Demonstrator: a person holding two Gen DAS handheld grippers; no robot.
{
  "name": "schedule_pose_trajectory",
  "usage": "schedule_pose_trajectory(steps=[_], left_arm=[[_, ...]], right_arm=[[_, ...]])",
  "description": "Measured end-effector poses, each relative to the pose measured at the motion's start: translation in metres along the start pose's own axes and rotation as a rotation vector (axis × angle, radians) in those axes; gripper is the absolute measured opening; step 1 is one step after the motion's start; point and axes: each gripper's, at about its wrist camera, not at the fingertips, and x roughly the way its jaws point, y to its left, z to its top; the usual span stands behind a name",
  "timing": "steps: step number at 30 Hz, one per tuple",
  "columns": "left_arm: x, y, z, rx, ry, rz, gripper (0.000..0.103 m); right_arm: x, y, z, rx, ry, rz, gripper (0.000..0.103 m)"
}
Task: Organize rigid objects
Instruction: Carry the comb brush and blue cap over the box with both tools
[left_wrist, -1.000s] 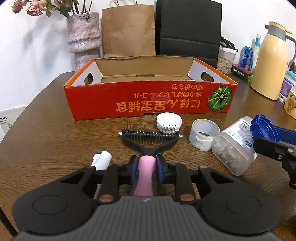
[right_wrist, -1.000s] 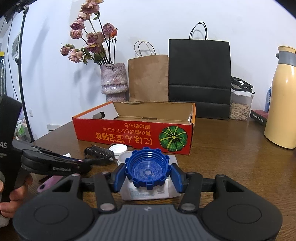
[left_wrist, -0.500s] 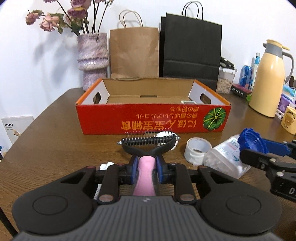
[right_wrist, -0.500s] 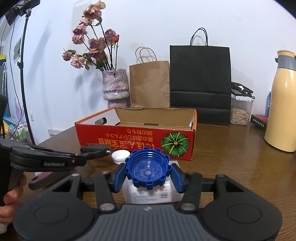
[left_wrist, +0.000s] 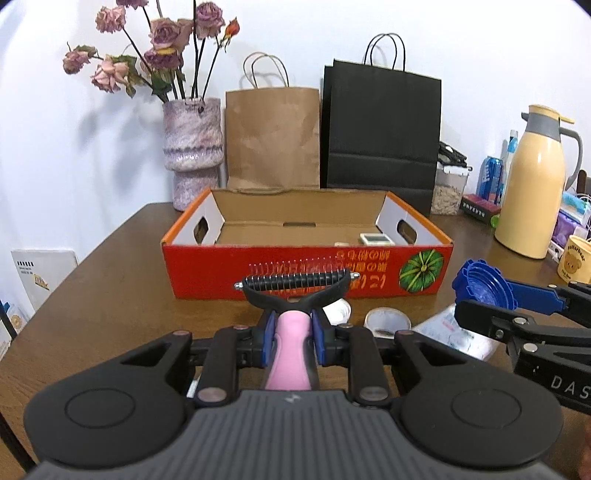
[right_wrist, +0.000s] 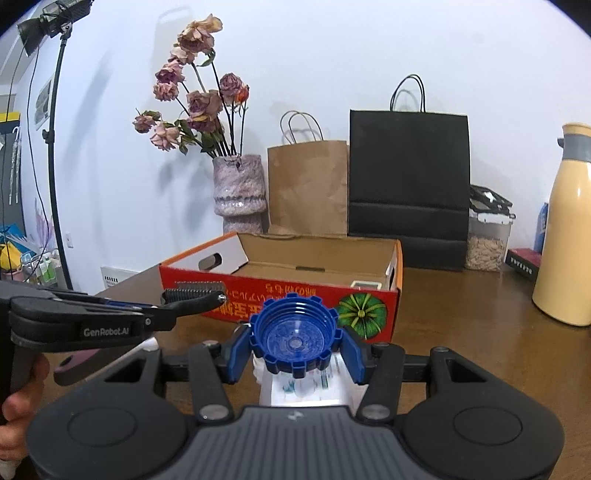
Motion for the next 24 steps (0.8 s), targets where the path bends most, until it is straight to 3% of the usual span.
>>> schedule_pose_trajectory(steps=[10, 24], left_arm=[[0.0, 0.0, 0.032, -0.002, -0.057, 0.017, 0.022], [0.031, -0.003, 0.076, -0.017, -0.114, 0.023, 0.022]], right_arm=[[0.01, 0.001, 0.031, -0.015, -0.044, -0.002, 0.051], [0.054, -0.004, 0.068, -0.018, -0.065, -0.006, 0.051]])
